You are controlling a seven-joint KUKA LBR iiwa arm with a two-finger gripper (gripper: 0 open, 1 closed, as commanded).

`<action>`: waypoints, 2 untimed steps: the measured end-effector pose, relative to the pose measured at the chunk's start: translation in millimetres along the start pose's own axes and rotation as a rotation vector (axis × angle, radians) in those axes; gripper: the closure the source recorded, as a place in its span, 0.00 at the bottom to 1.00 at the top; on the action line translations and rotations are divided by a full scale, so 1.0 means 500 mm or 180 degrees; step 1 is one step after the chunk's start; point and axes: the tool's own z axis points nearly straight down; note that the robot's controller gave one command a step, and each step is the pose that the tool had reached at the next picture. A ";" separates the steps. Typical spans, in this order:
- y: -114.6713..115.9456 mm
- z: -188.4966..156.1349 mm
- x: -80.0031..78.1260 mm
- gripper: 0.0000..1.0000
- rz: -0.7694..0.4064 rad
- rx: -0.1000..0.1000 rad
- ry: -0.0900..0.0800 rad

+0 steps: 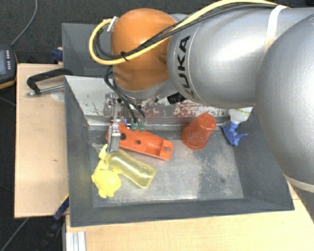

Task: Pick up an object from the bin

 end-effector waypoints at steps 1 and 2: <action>-0.003 -0.011 -0.004 0.00 0.0011 -0.0006 -0.0027; -0.082 0.125 -0.003 0.00 0.0074 -0.0010 -0.0027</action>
Offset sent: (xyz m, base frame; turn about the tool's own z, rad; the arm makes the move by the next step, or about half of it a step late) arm -0.0014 -0.0857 -0.1371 0.0487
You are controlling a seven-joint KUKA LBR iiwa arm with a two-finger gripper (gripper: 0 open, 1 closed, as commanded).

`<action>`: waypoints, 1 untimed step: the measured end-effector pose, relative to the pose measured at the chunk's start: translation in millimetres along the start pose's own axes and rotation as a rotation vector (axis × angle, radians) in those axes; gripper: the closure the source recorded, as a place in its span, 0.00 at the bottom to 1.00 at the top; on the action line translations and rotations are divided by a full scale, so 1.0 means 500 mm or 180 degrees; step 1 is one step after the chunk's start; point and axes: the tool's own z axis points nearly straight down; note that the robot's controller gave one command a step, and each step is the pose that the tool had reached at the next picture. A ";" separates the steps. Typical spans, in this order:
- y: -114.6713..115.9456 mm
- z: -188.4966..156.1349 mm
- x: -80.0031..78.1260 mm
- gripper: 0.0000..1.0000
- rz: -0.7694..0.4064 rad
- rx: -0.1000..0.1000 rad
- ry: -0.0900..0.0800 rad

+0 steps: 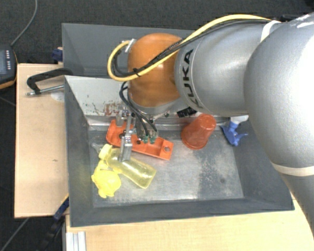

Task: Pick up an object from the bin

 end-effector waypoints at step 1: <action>-0.076 0.117 -0.022 0.00 0.0629 0.0000 0.0000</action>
Offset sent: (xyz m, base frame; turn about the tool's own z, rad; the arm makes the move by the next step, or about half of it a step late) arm 0.0175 -0.0849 -0.0276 -0.0239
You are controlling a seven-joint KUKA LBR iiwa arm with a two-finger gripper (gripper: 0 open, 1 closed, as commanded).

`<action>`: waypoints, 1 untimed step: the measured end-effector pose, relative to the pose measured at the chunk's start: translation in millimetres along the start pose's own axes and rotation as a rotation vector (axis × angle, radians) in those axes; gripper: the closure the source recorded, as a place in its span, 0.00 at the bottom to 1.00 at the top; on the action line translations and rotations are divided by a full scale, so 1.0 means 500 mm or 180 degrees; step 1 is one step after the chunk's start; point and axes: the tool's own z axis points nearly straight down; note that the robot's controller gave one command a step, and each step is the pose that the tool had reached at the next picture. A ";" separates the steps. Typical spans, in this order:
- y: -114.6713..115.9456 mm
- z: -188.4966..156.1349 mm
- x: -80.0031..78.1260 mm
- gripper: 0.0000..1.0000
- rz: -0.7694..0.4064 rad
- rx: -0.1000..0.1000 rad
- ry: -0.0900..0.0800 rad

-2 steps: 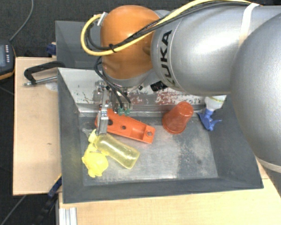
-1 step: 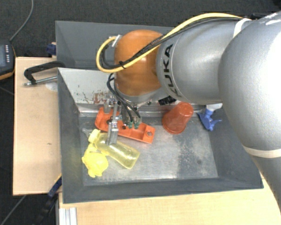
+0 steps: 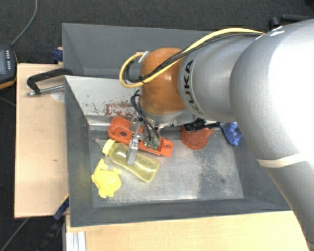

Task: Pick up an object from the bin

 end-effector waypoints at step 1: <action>-0.065 -0.045 -0.028 0.00 -0.0657 -0.0012 -0.0023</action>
Offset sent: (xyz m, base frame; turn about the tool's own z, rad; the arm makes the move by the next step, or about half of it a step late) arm 0.0012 -0.0177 -0.0158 0.1522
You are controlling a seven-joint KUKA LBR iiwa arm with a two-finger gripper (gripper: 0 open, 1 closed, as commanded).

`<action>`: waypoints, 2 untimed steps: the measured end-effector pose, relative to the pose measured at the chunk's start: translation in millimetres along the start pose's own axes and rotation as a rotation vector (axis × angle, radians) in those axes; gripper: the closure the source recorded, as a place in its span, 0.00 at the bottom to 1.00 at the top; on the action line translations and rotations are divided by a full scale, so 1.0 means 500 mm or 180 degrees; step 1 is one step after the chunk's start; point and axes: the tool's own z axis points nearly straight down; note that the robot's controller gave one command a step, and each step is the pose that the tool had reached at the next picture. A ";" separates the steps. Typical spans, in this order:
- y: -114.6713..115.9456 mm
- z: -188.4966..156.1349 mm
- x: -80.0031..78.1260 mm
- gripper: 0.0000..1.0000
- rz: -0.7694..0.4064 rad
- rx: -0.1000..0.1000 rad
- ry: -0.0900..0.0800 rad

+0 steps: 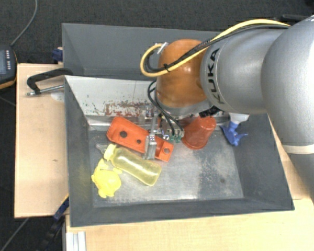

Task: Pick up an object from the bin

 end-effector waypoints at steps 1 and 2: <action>0.019 0.039 0.006 0.00 0.0930 0.0007 0.0014; 0.005 0.075 -0.009 1.00 0.0261 -0.0004 0.0000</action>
Offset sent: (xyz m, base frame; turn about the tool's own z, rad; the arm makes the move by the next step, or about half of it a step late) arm 0.0041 0.0017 -0.0381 0.0822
